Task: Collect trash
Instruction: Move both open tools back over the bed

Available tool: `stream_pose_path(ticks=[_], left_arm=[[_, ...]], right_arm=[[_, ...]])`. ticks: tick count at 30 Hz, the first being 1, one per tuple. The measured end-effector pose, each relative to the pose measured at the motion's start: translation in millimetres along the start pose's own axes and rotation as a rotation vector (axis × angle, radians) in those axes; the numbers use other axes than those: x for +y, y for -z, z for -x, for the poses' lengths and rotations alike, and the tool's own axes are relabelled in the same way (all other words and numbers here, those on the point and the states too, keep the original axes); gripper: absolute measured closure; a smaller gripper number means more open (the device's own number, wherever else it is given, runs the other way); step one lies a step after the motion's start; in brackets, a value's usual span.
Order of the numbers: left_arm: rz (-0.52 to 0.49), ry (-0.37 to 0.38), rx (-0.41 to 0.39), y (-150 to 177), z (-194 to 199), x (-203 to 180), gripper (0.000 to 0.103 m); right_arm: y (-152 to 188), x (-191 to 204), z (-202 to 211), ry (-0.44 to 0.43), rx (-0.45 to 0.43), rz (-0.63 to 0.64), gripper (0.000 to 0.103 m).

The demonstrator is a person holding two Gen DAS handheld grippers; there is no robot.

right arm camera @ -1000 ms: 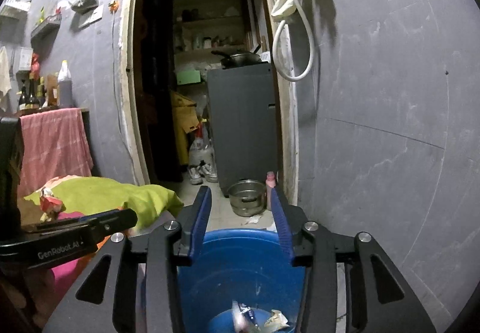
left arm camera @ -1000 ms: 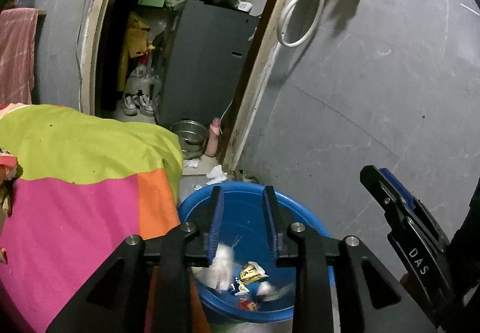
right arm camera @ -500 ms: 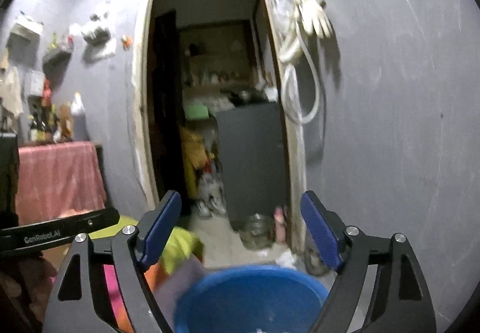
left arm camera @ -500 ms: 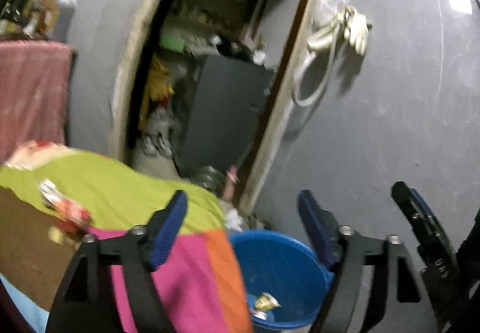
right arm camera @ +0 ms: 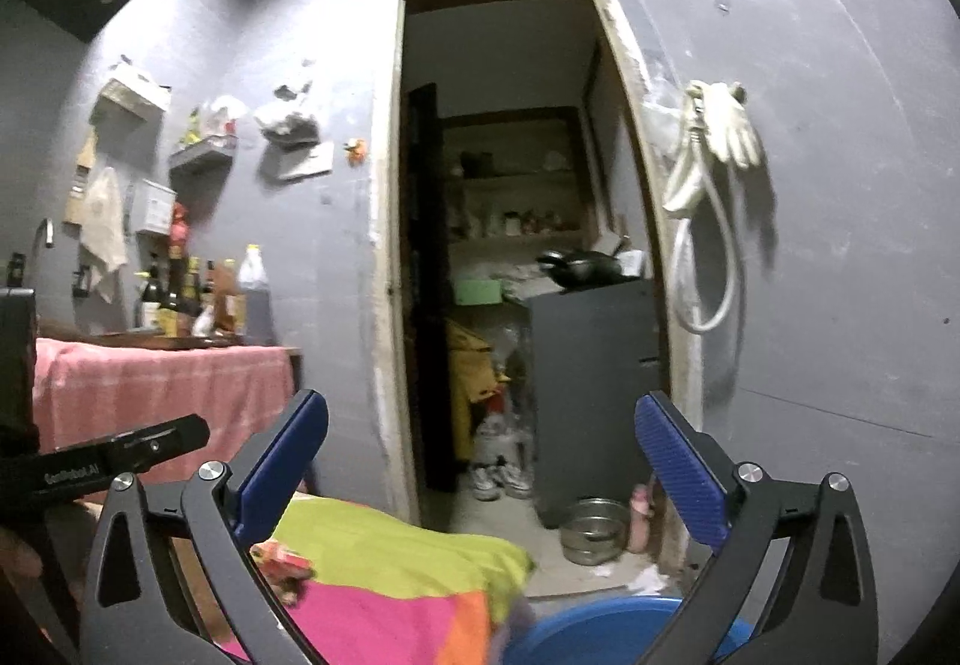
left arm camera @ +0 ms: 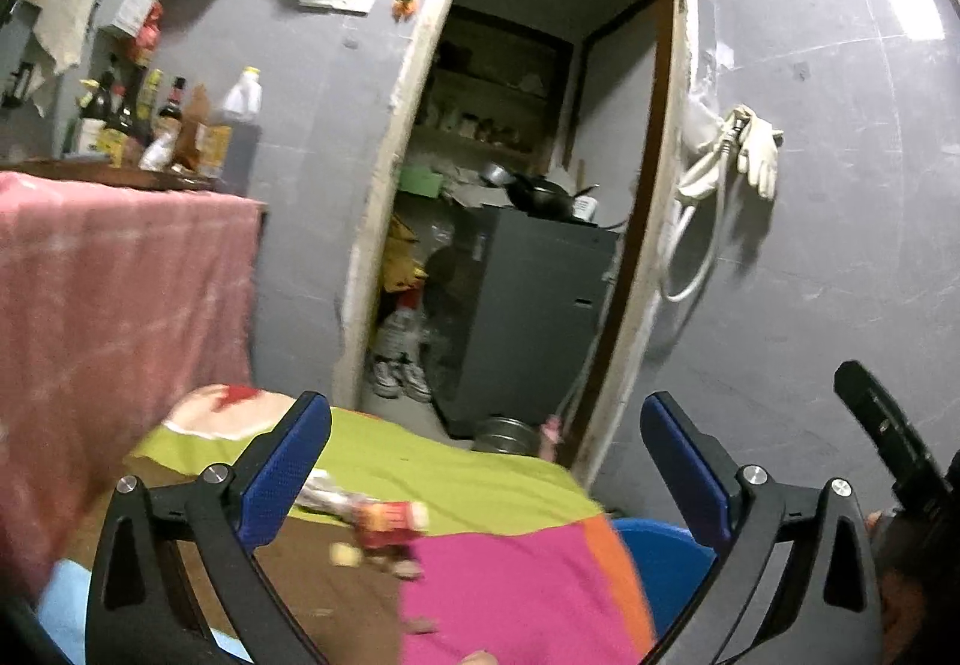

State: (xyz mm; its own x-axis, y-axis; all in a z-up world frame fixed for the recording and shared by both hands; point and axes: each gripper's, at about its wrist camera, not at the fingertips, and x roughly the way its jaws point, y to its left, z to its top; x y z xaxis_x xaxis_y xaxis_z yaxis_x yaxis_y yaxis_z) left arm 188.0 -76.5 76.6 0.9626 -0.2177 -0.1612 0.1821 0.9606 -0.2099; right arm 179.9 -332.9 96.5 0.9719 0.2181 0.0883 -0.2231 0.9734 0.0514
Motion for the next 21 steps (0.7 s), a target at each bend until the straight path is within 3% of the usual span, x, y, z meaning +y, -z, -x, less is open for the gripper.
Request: stream_pose_path(ticks=[10,21], left_arm=[[-0.007,-0.123,-0.007,5,26,71,0.002],[0.015,-0.190,0.077,29,18,125,0.002]], right_arm=[[13,64,-17,-0.081,0.003,0.018,0.000],[47,102,-48,-0.133,0.115,0.035,0.000]])
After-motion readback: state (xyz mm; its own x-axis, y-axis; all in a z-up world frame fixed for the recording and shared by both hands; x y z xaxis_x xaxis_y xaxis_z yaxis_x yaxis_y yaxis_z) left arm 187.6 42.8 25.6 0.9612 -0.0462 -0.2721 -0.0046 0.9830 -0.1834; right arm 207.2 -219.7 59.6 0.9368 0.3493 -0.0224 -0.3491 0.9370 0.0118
